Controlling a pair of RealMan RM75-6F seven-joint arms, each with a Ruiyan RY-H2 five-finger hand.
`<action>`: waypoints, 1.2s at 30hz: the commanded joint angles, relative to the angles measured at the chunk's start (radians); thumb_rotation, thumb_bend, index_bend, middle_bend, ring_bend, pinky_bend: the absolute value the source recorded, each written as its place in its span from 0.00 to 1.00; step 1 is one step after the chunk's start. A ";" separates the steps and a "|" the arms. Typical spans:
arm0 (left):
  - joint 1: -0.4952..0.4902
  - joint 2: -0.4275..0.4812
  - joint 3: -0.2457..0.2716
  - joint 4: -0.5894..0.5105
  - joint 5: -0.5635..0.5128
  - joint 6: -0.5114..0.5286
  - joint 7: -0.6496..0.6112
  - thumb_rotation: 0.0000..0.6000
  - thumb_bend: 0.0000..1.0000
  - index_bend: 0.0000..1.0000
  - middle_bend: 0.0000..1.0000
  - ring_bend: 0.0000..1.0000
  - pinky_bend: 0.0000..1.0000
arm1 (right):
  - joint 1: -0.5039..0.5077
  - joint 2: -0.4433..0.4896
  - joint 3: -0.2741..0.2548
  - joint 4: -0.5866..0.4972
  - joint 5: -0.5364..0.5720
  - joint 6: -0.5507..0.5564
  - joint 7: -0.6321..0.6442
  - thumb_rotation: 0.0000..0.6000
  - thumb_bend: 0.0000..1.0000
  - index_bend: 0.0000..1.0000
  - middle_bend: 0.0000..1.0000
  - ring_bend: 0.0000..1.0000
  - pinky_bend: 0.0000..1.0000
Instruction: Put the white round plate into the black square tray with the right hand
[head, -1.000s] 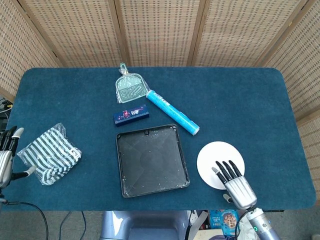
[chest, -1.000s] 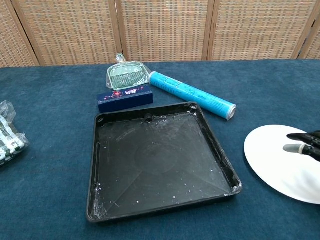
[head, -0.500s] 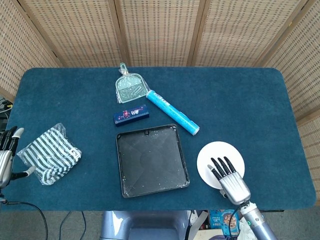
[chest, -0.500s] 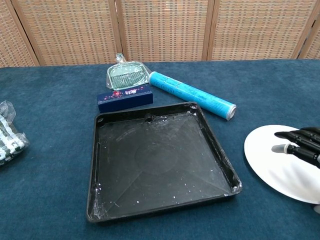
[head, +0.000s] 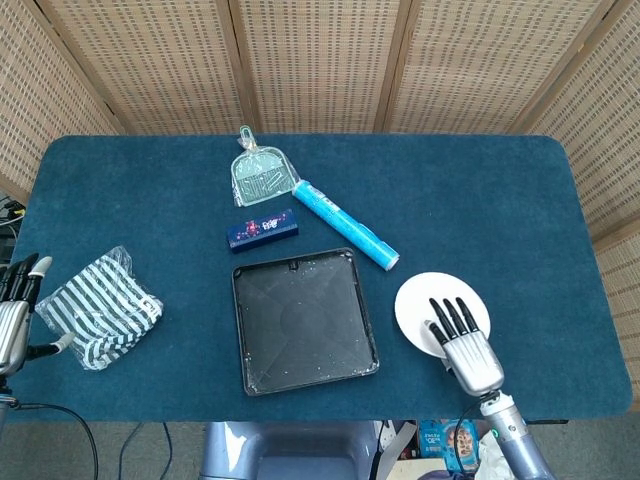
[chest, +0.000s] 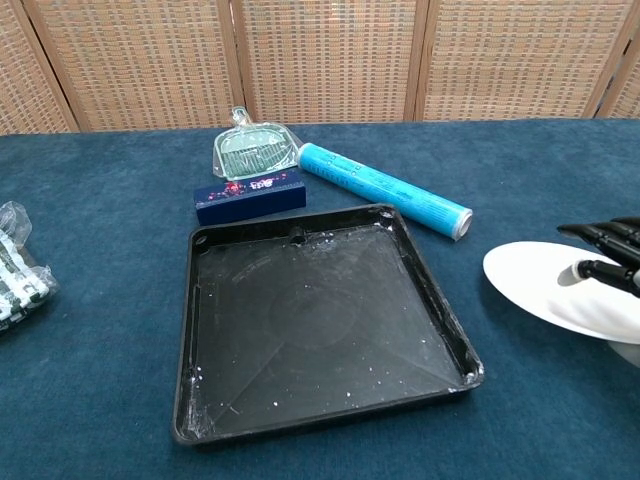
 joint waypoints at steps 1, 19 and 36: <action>0.000 -0.001 0.000 -0.001 0.000 0.000 0.001 1.00 0.00 0.00 0.00 0.00 0.00 | 0.010 -0.012 0.015 0.018 0.013 -0.004 -0.007 1.00 0.41 0.30 0.00 0.00 0.00; -0.001 0.009 -0.007 -0.002 -0.011 -0.016 -0.017 1.00 0.00 0.00 0.00 0.00 0.00 | 0.047 -0.012 0.078 0.068 0.015 0.113 0.016 1.00 0.49 0.66 0.10 0.00 0.03; -0.003 0.019 -0.009 0.001 -0.015 -0.031 -0.035 1.00 0.00 0.00 0.00 0.00 0.00 | 0.148 0.226 -0.022 -0.105 -0.296 0.249 0.042 1.00 0.49 0.67 0.11 0.00 0.03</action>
